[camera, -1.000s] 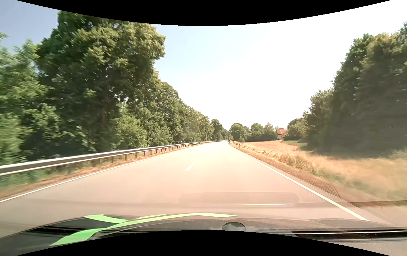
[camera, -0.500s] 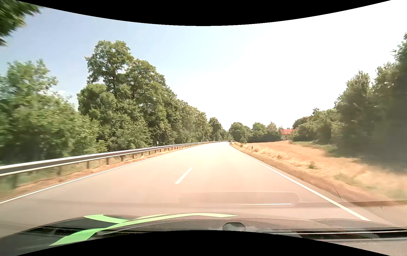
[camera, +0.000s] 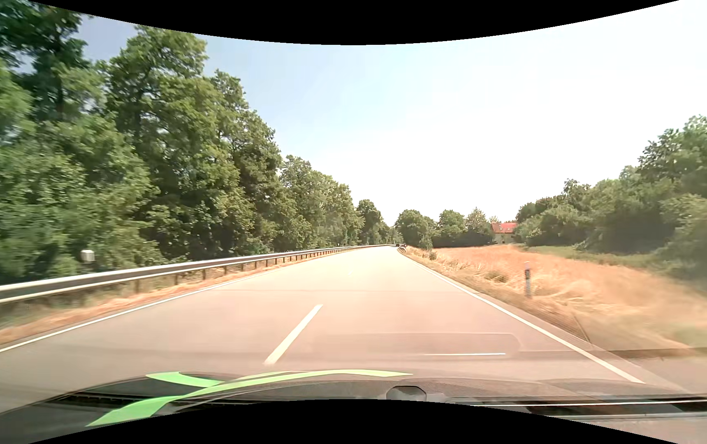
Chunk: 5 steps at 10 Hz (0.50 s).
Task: Follow the waypoints while adhering to traffic rules and regulations
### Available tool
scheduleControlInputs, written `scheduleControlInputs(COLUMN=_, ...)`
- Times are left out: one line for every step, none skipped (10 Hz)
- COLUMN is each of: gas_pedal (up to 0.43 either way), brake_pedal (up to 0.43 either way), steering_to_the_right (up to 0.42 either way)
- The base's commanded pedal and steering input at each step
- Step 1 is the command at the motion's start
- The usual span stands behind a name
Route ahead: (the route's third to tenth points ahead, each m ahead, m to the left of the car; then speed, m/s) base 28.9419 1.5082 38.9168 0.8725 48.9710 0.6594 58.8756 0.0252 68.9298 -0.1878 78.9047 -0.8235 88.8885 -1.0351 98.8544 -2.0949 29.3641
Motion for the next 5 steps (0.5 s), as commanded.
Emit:
scheduleControlInputs(gas_pedal=0.350, brake_pedal=0.000, steering_to_the_right=0.004)
scheduleControlInputs(gas_pedal=0.350, brake_pedal=0.000, steering_to_the_right=0.004)
scheduleControlInputs(gas_pedal=0.358, brake_pedal=0.000, steering_to_the_right=0.004)
scheduleControlInputs(gas_pedal=0.358, brake_pedal=0.000, steering_to_the_right=0.005)
scheduleControlInputs(gas_pedal=0.339, brake_pedal=0.000, steering_to_the_right=0.005)
